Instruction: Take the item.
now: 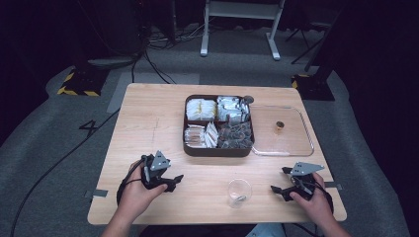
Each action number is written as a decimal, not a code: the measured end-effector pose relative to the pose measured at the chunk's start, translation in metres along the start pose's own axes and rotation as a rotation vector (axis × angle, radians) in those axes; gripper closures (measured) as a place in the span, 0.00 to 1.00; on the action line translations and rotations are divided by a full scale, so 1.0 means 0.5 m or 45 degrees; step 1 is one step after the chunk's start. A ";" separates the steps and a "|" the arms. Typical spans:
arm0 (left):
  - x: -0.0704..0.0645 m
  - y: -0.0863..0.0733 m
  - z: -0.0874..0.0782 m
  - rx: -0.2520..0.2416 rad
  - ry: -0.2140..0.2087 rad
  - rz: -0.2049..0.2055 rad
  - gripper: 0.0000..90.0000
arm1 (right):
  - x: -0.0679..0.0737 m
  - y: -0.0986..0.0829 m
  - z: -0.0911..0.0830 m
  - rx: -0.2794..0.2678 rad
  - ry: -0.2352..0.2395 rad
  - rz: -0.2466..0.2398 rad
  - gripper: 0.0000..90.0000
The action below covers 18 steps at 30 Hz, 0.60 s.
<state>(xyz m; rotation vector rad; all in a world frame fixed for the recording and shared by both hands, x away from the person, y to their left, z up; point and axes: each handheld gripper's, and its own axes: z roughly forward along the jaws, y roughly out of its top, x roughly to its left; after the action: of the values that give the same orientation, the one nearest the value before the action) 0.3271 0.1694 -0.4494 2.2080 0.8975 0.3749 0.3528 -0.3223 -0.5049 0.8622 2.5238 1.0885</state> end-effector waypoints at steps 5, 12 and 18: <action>0.026 -0.024 0.015 0.071 0.016 -0.057 0.29 | 0.000 0.000 0.000 0.000 0.000 -0.001 0.10; 0.054 -0.057 0.034 0.148 0.057 -0.090 0.28 | 0.000 0.000 0.000 0.000 0.000 0.000 0.10; 0.060 -0.084 0.045 0.151 0.038 -0.098 0.22 | 0.000 0.000 0.000 0.000 0.000 0.000 0.10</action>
<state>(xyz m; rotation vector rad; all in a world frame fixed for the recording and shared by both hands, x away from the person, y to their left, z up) 0.3392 0.2001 -0.4950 2.2726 1.0418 0.3262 0.3528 -0.3223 -0.5050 0.8621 2.5238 1.0886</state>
